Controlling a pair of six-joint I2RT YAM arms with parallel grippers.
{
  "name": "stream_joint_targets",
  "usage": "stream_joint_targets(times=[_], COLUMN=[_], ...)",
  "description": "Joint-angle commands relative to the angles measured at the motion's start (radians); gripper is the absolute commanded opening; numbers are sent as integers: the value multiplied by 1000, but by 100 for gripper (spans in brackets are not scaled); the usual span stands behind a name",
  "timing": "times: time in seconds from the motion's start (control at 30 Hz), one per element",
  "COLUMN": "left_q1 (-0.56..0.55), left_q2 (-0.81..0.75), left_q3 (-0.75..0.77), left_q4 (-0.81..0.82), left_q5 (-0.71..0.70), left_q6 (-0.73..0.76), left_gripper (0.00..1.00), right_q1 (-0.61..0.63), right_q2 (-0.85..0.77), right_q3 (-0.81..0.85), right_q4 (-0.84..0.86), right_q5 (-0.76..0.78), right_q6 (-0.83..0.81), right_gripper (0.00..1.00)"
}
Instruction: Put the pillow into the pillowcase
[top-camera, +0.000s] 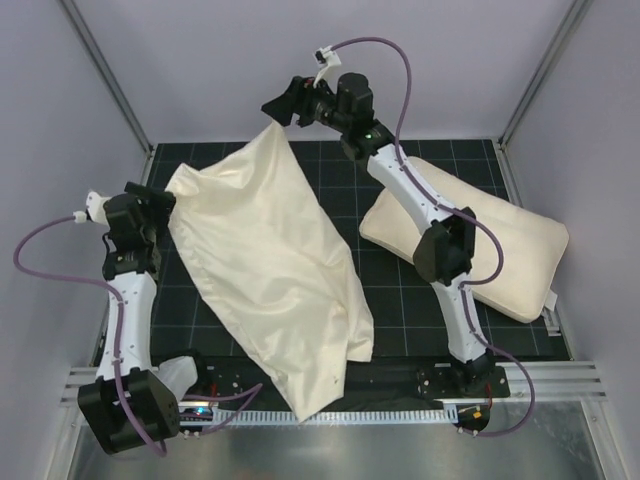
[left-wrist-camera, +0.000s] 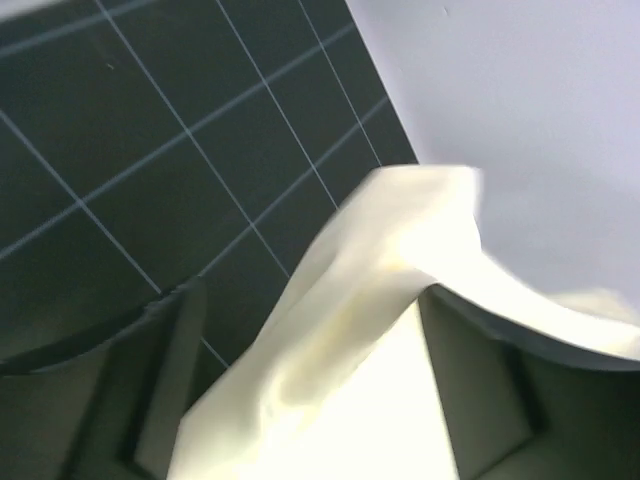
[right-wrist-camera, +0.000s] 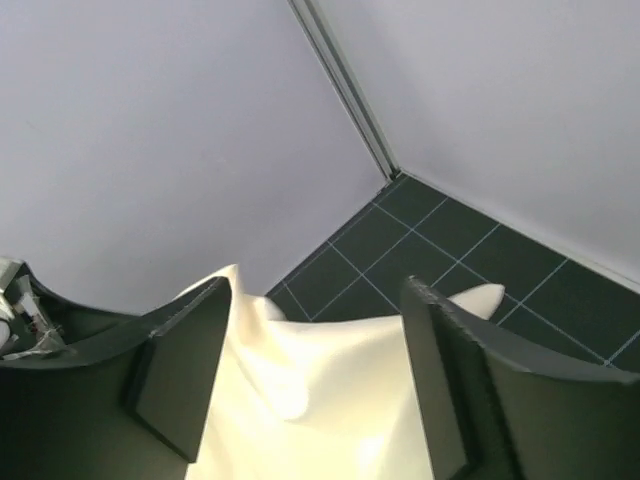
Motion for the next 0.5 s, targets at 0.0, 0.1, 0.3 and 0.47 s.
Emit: stream_joint_targets(times=[0.0,0.1,0.3,0.47], left_q1=[5,3,-76,-314], left_q2=[28,11,-78,-39], left_q3=[157,179,166,235], left_q4=[-125,-181,-129,-242], left_q5=[-163,-161,5,51], left_q6=[99,150,226,277], left_gripper=[99,100,100,100], right_q1=[1,-1,-39,-48], right_q2=[8,-150,-539,-767], right_q3=[141,-100,-569,-831], right_q4=[0,-35,-110,-307], right_q5=[37,118,216,218], right_q6=[37,-37,-106,-129], right_gripper=[80,86,94,93])
